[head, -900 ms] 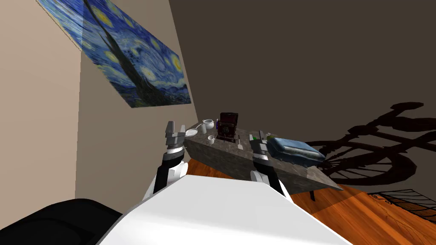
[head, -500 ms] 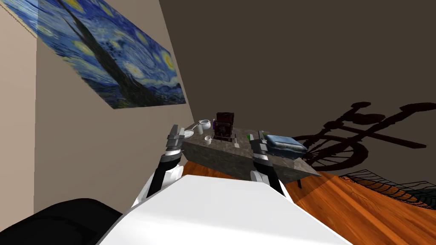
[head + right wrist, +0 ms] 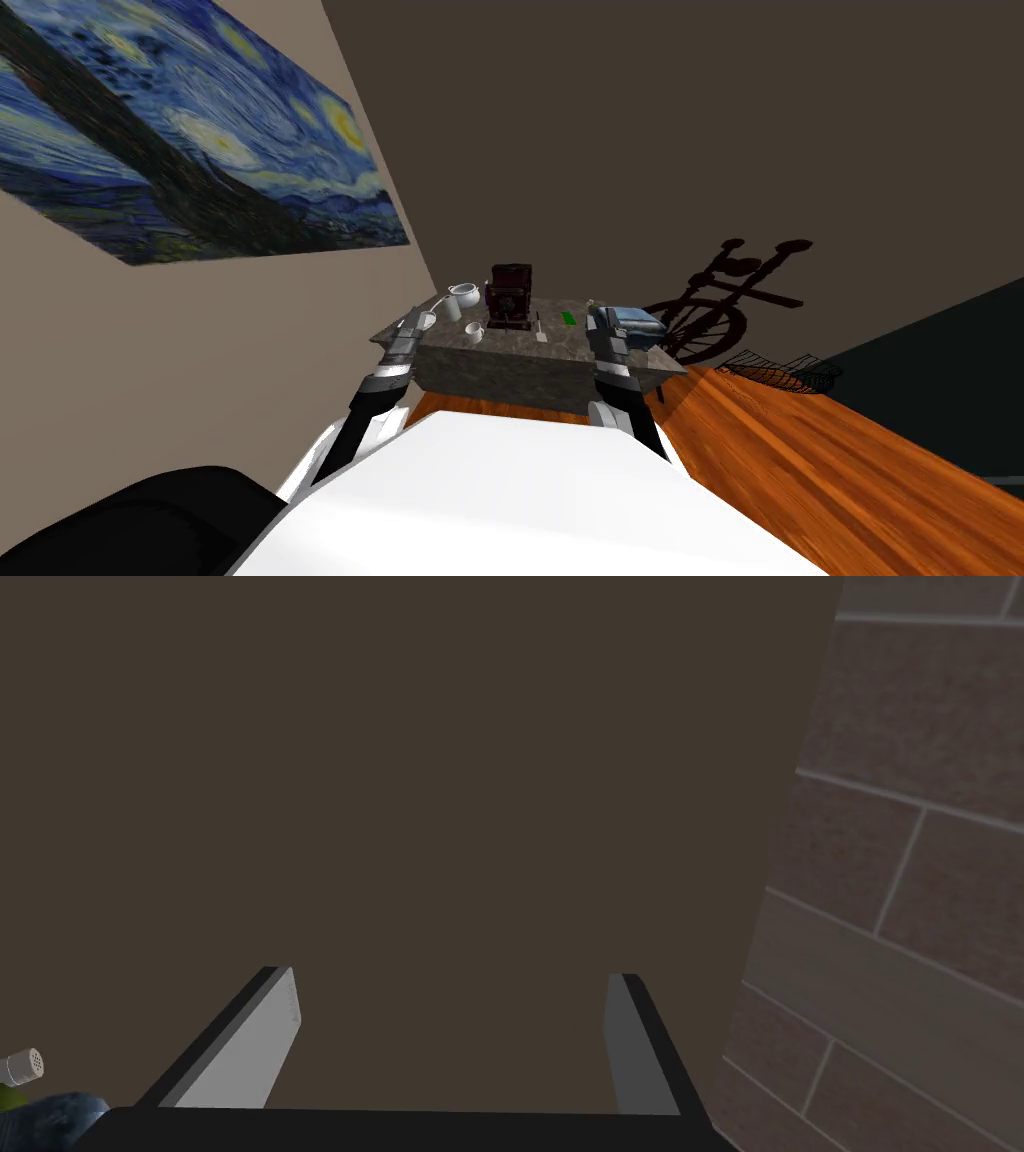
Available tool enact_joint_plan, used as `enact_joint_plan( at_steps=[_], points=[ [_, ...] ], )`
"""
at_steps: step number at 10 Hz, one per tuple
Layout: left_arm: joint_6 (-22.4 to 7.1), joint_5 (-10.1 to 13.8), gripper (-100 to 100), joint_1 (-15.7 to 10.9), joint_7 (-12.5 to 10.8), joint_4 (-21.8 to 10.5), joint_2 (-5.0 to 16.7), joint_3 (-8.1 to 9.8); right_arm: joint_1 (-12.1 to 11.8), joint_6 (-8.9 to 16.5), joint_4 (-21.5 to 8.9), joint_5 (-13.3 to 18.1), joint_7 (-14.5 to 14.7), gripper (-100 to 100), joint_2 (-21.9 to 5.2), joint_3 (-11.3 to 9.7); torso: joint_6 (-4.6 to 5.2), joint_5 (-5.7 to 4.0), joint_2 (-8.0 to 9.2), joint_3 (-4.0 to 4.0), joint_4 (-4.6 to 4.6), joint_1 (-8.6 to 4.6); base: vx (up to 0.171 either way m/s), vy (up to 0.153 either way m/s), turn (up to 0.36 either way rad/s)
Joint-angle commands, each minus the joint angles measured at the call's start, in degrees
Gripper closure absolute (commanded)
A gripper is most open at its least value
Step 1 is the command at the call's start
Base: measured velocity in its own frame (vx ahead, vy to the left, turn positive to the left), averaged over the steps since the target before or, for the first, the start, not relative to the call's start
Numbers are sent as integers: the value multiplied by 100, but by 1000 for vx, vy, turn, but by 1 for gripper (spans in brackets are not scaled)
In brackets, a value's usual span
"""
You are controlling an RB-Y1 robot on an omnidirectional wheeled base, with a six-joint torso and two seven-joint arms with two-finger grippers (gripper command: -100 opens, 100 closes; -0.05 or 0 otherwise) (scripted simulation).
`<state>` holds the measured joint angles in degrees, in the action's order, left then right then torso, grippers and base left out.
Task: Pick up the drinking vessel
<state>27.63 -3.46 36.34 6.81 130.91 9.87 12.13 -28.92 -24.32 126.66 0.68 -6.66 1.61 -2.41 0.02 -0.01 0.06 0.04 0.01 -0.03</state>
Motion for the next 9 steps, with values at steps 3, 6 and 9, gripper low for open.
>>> enact_joint_plan(
  at_steps=[3,6,9],
  points=[
    [-175,-338,-100,386,-62,-444,381,585,0,0,0,0,0,0,0,0,0,0,1,1,0,2,-14,-16,-349],
    [-349,-637,-100,749,-99,-807,650,1037,0,0,0,0,0,0,0,1,-2,1,4,2,1,3,-20,-17,-363],
    [-546,-928,-100,1088,-132,-1181,906,1462,0,0,0,0,0,0,0,1,-1,0,5,3,2,6,-23,-15,-417]
  ],
)
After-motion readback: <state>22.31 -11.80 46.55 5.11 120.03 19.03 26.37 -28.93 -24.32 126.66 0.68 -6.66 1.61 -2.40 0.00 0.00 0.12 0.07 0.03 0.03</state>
